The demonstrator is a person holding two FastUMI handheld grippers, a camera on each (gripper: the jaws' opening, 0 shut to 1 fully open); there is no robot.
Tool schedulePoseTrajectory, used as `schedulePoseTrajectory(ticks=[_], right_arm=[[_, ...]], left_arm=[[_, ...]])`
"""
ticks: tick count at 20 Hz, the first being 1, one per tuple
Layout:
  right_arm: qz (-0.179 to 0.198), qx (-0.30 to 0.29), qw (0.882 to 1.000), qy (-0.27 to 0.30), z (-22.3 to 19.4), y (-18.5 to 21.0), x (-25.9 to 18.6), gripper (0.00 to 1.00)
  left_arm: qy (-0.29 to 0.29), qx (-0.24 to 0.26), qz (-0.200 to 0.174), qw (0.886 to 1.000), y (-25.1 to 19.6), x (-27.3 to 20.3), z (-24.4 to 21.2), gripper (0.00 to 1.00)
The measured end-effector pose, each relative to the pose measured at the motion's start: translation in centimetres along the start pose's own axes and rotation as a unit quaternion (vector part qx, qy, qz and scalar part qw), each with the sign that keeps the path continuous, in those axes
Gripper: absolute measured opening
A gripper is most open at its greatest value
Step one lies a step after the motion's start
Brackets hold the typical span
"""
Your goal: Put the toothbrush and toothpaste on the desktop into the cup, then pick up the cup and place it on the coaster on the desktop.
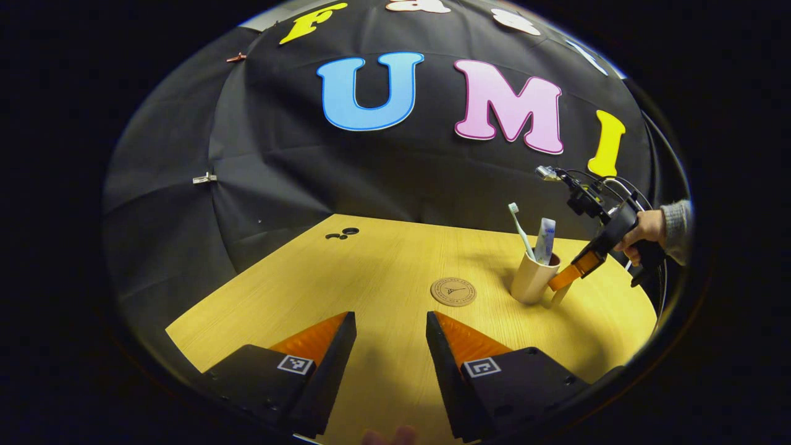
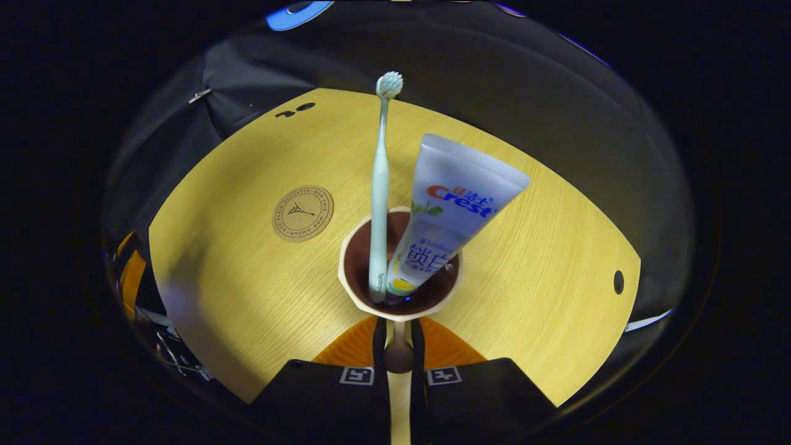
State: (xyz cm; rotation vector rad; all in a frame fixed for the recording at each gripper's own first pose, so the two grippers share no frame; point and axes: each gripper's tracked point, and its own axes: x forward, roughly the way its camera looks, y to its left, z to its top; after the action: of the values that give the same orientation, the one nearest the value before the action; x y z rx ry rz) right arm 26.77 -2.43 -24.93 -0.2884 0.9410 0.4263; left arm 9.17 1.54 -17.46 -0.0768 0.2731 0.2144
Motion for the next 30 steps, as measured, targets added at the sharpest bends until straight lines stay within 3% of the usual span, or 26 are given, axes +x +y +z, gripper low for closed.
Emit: schedulePoseTrajectory(ticks=[1, 7, 14, 21, 30], right_arm=[[0.005, 0.01, 1.0, -0.009, 0.0, 0.2, 0.0, 0.11], [-0.006, 0.031, 0.999, -0.044, 1.4, 1.3, -1.3, 0.11], [0.023, 0.022, 0.997, -0.069, 6.4, 7.6, -1.1, 0.11], [0.035, -0.004, 0.998, -0.048, 8.5, 12.9, 2.4, 0.11], [0.008, -0.01, 1.0, -0.014, 8.4, 13.5, 3.4, 0.12]], left_arm=[[0.0, 0.0, 0.0, 1.0, 0.2, 0.1, 0.0, 0.74], [0.0, 0.016, -0.013, 1.0, 1.0, -0.4, -0.2, 0.73], [-0.006, 0.01, -0.017, 1.0, 3.5, -0.6, 0.6, 0.74], [-0.002, -0.005, -0.009, 1.0, 6.6, -0.8, -0.2, 0.74], [0.003, -0.022, -0.011, 1.0, 8.4, 0.2, -0.4, 0.73]])
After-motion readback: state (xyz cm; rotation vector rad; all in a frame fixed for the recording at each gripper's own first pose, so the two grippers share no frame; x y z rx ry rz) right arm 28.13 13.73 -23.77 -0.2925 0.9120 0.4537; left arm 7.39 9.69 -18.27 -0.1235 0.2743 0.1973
